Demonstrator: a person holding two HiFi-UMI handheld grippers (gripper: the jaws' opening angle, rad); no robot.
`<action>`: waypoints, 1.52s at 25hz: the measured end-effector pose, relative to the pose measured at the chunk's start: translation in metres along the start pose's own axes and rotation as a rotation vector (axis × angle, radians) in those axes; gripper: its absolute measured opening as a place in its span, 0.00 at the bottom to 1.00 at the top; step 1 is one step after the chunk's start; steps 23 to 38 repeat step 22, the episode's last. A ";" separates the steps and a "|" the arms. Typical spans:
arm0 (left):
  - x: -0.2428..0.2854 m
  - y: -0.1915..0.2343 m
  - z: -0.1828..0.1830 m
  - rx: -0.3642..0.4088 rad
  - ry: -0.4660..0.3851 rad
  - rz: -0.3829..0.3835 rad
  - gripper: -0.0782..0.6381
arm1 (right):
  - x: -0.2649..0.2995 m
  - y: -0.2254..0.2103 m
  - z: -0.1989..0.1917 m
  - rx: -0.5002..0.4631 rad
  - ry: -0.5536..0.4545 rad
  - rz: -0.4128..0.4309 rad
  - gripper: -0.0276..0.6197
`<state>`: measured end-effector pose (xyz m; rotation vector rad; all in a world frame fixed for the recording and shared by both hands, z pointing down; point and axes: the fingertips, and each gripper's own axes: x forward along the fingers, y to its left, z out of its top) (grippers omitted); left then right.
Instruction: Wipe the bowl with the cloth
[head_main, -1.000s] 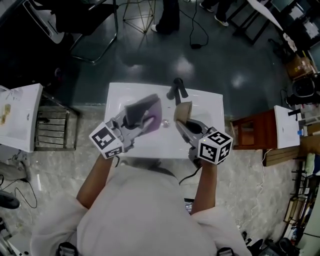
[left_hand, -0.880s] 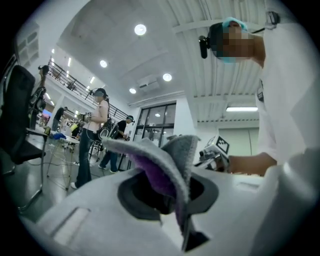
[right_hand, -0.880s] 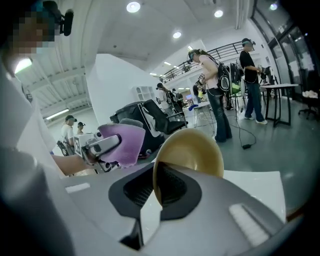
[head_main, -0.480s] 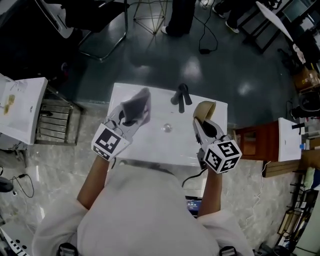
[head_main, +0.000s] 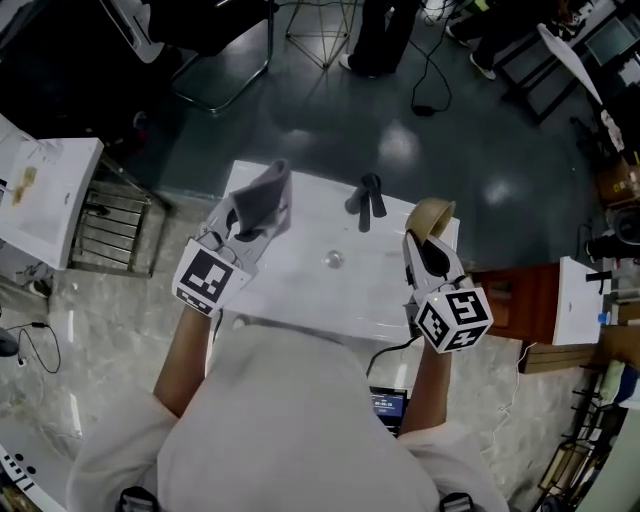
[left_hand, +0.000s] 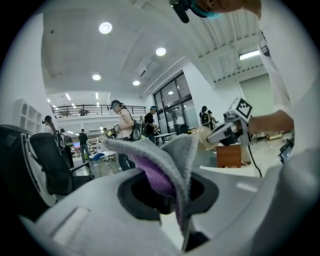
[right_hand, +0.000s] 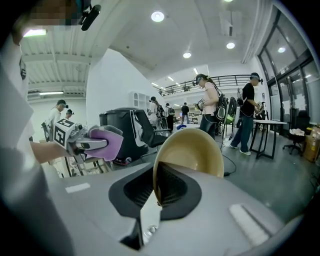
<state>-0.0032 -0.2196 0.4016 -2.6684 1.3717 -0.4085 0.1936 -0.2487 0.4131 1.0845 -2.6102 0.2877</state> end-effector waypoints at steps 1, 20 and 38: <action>0.001 -0.001 0.000 0.005 0.004 0.006 0.20 | 0.001 0.000 0.000 -0.006 0.002 0.007 0.06; 0.035 -0.055 -0.012 0.003 0.083 -0.003 0.20 | -0.006 -0.024 -0.025 -0.054 0.066 0.070 0.06; 0.040 -0.059 -0.014 -0.002 0.091 -0.006 0.20 | -0.007 -0.029 -0.029 -0.050 0.073 0.073 0.06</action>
